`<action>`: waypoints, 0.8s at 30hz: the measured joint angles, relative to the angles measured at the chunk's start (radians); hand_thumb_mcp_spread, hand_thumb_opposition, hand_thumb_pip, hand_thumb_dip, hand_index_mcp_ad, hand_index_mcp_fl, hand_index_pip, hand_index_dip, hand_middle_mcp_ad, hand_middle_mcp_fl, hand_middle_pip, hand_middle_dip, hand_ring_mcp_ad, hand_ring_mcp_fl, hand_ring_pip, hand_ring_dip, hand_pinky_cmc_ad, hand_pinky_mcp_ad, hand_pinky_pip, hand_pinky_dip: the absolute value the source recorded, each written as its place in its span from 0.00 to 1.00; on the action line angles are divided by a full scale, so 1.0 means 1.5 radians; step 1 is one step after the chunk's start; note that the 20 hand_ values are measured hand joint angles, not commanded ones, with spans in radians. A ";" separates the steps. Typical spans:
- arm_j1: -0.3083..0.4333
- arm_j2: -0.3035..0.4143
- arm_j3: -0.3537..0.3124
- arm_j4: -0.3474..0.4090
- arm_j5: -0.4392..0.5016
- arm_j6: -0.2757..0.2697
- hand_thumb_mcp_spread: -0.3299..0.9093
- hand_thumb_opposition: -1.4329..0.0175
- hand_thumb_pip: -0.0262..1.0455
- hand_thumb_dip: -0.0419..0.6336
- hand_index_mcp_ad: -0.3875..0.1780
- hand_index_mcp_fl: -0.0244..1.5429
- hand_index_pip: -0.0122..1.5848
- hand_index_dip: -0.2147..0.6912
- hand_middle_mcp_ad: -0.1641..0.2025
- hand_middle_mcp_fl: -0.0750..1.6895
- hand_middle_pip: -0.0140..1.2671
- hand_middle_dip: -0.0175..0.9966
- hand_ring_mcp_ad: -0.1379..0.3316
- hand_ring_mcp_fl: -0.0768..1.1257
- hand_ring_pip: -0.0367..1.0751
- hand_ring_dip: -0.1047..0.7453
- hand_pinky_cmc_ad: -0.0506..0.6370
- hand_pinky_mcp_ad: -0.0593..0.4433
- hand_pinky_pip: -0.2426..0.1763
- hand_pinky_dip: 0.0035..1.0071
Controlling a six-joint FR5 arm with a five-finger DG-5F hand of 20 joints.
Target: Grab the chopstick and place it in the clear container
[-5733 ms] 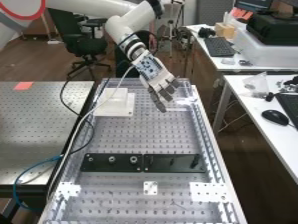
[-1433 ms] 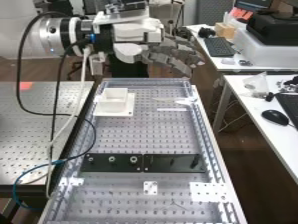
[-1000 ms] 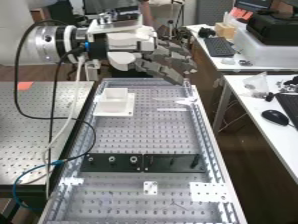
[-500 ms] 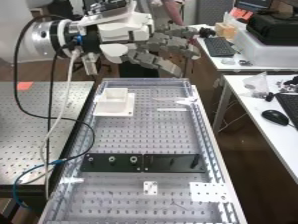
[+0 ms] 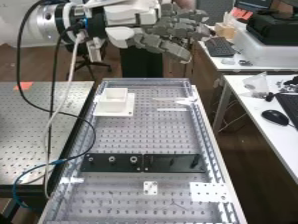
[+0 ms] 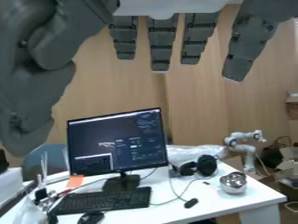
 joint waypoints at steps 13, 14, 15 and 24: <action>0.014 -0.041 0.048 -0.048 0.061 -0.020 0.29 0.49 0.60 0.11 0.53 0.03 0.04 0.34 0.65 0.07 0.12 0.23 0.55 0.06 0.12 0.25 0.64 0.80 0.46 0.17; 0.015 -0.043 0.050 -0.046 0.055 -0.021 0.29 0.49 0.61 0.11 0.53 0.03 0.04 0.34 0.65 0.07 0.12 0.23 0.55 0.06 0.12 0.24 0.64 0.80 0.46 0.17; 0.015 -0.045 0.051 -0.045 0.052 -0.021 0.29 0.49 0.61 0.11 0.52 0.03 0.04 0.34 0.65 0.07 0.12 0.23 0.55 0.06 0.12 0.24 0.64 0.80 0.46 0.17; 0.011 -0.054 0.064 -0.042 0.056 -0.030 0.28 0.48 0.62 0.11 0.53 0.03 0.04 0.33 0.65 0.07 0.12 0.22 0.55 0.06 0.12 0.24 0.64 0.80 0.43 0.17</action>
